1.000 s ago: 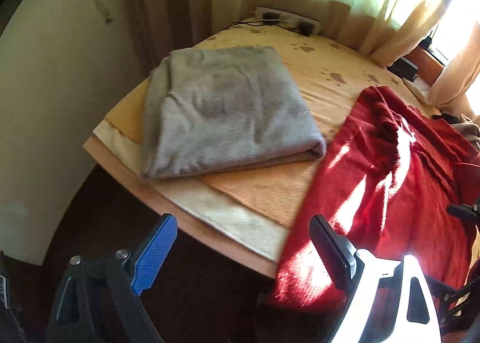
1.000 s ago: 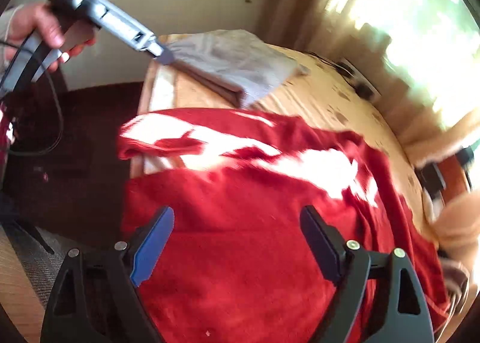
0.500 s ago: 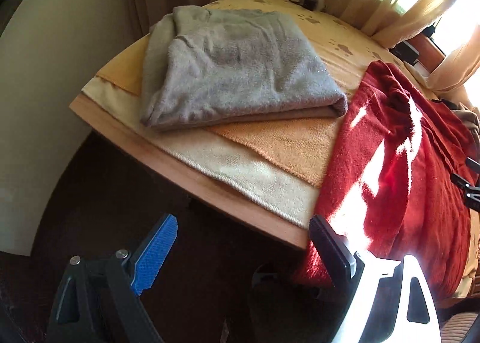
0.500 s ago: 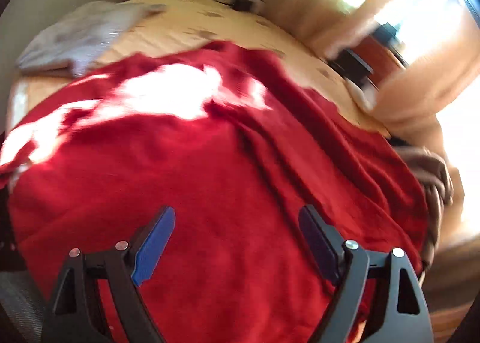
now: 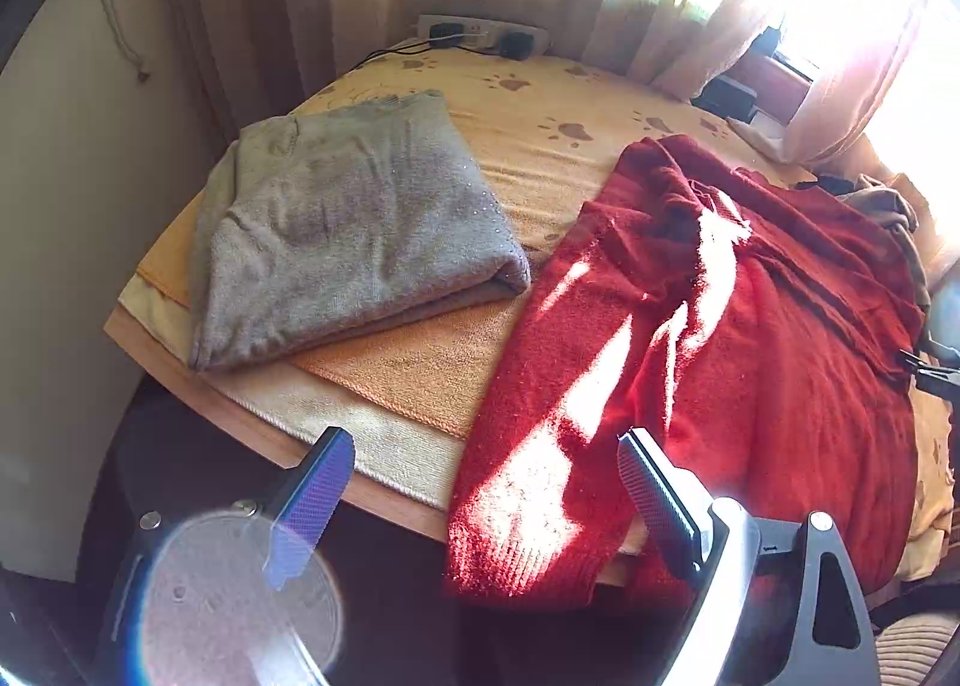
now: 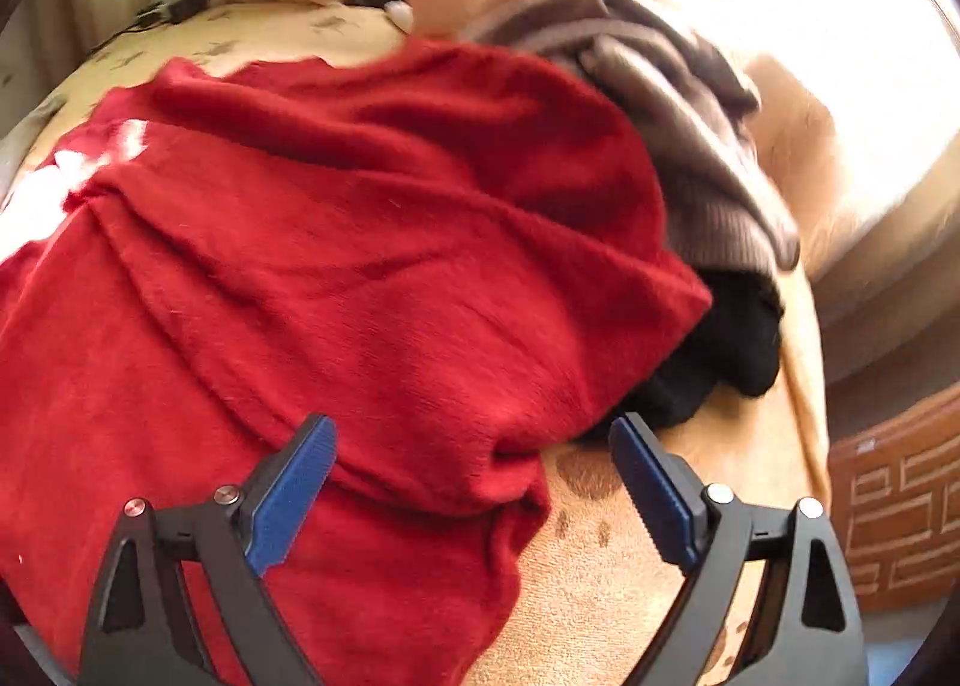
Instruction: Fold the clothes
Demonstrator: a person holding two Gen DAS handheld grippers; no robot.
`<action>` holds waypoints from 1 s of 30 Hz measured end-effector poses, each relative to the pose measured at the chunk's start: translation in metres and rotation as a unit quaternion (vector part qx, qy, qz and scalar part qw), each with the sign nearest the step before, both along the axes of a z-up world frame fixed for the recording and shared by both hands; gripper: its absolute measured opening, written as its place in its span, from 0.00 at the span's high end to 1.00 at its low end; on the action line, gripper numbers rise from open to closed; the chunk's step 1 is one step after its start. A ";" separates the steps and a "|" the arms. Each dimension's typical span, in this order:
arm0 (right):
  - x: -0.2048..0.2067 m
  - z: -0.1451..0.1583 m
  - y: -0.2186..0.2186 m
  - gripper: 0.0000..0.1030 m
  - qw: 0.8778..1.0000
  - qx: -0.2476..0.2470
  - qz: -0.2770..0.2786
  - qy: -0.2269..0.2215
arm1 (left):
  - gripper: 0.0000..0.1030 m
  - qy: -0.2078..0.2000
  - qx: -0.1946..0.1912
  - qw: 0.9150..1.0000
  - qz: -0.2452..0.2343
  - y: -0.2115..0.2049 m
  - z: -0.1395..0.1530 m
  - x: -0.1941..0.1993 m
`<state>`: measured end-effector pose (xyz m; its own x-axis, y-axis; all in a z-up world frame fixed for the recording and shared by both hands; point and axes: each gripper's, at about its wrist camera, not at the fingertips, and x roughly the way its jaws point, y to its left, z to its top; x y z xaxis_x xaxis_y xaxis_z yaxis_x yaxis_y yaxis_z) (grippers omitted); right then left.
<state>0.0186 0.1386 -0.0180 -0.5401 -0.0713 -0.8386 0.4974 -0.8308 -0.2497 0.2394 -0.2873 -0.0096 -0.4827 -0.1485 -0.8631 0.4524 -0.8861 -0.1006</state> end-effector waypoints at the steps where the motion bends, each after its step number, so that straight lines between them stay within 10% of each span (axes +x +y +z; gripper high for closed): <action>1: 0.017 0.010 -0.017 0.08 0.999 -0.009 0.044 0.014 | 0.11 0.002 0.000 1.000 0.014 -0.002 0.001 0.005; 6: 0.121 0.037 -0.118 0.08 0.946 -0.022 0.315 0.071 | 0.11 0.015 0.025 0.994 0.106 -0.023 0.000 0.046; 15: 0.293 -0.006 -0.232 0.27 0.738 0.038 0.638 0.216 | 0.11 0.031 0.052 0.978 0.199 -0.020 -0.012 0.131; 20: 0.319 -0.033 -0.260 0.31 0.683 0.076 0.688 0.235 | 0.11 0.026 0.072 0.967 0.245 -0.023 -0.027 0.175; 30: 0.338 -0.073 -0.293 0.40 0.622 0.130 0.725 0.266 | 0.11 0.026 0.102 0.956 0.272 -0.041 -0.042 0.200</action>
<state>0.3568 -0.1539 -0.0909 -0.2730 -0.7060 -0.6534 0.4665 0.4968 -0.7318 0.4391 -0.3284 -0.0515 -0.4257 -0.2213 -0.8774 0.8305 -0.4805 -0.2818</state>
